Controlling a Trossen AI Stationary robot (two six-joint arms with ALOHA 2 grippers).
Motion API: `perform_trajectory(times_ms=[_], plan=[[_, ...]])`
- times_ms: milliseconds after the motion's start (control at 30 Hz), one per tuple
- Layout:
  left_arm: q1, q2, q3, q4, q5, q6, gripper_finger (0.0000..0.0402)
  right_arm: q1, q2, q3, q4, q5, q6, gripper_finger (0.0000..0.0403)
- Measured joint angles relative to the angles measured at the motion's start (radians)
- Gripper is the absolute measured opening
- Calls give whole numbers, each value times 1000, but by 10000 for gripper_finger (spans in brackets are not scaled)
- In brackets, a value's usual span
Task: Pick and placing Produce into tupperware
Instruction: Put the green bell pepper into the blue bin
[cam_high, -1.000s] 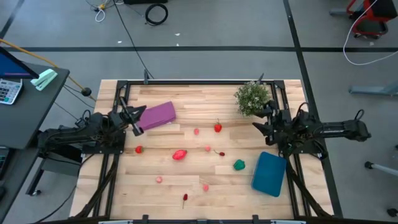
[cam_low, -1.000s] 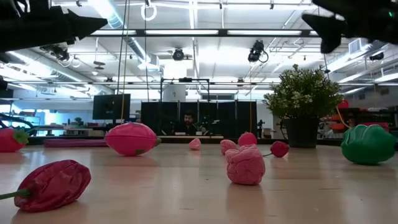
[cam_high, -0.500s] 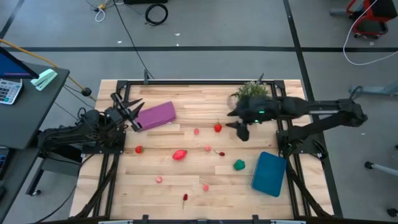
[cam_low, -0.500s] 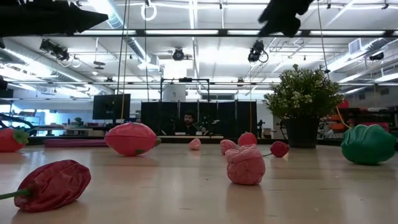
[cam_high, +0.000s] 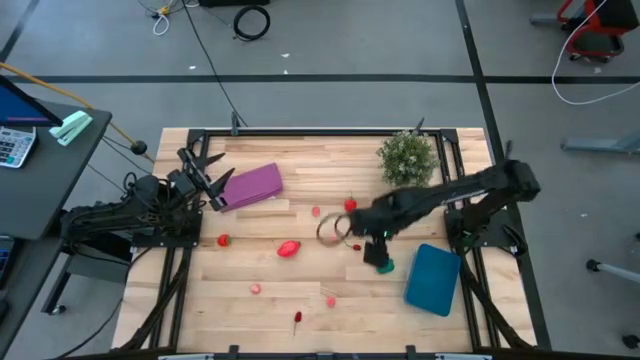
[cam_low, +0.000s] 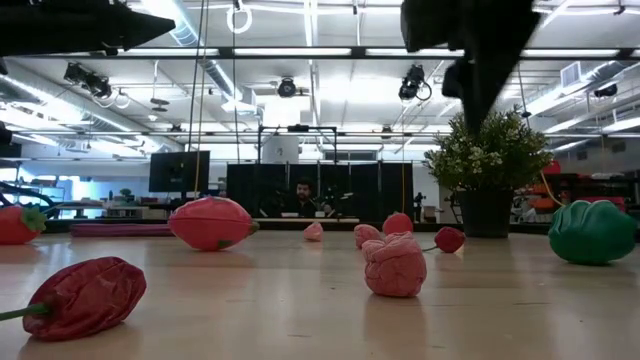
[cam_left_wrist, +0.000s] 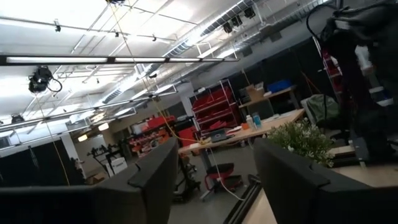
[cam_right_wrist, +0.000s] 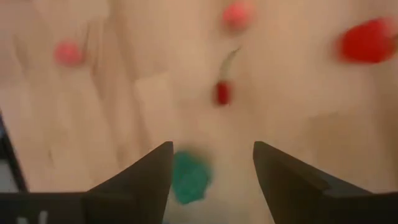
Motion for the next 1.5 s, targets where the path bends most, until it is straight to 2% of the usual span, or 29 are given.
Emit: perform_trajectory(times_ms=[200, 367, 633, 800, 1067, 1500], plan=[[0, 0, 0, 0, 0, -2, 222, 121, 121, 0, -48, -23, -10, 230], [0, 0, 0, 0, 1, -2, 212, 161, 173, 0, -77, -18, -38, 231], [0, 0, 1, 0, 1, -2, 206, 152, 228, 0, -78, -7, -108, 248], [0, 0, 1, 0, 1, -2, 210, 138, 231, -1, -83, 31, -113, 268], [0, 0, 1, 0, 1, -2, 202, 141, 241, -1, -92, 30, -136, 295], [0, 0, 1, -1, 1, -2, 199, 149, 282, -7, -68, 18, -155, 300]])
